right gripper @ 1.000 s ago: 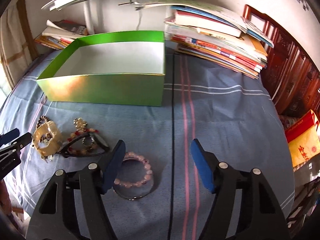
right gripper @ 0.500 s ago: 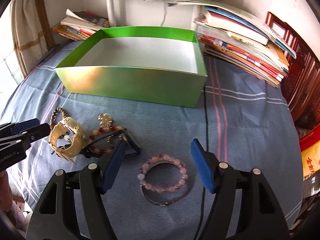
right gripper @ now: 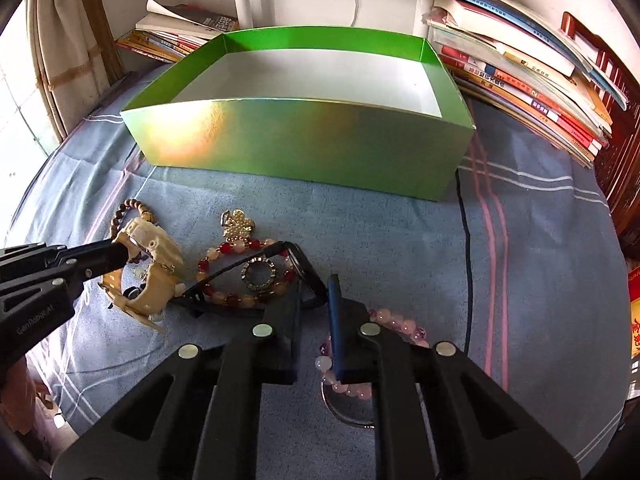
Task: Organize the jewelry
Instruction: 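Grasp the white watch with the left tool while the right tool grasps the black strap item, then lift both held items and carry them over the green box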
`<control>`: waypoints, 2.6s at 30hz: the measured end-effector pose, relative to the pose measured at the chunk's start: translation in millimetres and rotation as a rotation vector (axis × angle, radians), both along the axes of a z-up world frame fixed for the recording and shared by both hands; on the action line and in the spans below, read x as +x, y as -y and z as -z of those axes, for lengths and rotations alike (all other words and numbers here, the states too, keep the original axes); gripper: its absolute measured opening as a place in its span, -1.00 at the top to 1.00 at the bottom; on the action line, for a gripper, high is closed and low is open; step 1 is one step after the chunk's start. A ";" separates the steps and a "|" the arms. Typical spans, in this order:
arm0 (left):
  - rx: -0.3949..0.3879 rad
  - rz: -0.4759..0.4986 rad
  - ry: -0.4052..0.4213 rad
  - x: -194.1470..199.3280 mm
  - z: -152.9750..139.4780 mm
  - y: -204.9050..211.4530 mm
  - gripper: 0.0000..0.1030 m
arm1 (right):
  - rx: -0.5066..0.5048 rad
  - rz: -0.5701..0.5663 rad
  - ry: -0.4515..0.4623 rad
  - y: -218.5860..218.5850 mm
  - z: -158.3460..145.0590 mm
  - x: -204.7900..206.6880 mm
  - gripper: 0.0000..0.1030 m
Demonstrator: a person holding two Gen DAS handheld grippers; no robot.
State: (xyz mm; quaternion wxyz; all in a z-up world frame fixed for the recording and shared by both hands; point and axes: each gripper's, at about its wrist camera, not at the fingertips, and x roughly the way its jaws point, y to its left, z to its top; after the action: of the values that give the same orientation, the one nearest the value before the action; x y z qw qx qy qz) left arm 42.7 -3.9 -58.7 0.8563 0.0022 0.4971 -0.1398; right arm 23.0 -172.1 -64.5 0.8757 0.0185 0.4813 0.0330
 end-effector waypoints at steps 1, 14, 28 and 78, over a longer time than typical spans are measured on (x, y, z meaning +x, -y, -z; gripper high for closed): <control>-0.007 -0.011 0.016 -0.4 -4.5 -3.2 0.88 | -0.001 0.003 0.008 1.2 -2.4 -0.8 0.76; -0.099 -0.064 0.182 -8.4 -57.5 -28.8 0.87 | -0.008 0.030 0.056 9.8 -16.5 -4.8 0.77; 0.057 -0.123 0.090 -0.1 -8.7 -28.8 0.85 | -0.019 0.096 0.057 33.0 -18.3 -4.6 0.64; 0.077 -0.074 0.027 -1.2 9.9 -25.6 0.82 | -0.057 0.114 -0.008 29.6 13.4 7.4 0.70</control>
State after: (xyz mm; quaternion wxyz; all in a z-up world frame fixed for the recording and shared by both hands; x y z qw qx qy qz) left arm 41.5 21.6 -68.6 0.8668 0.0186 0.4903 -0.0889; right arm 30.4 -201.7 -77.9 0.8745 0.0211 0.4837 -0.0305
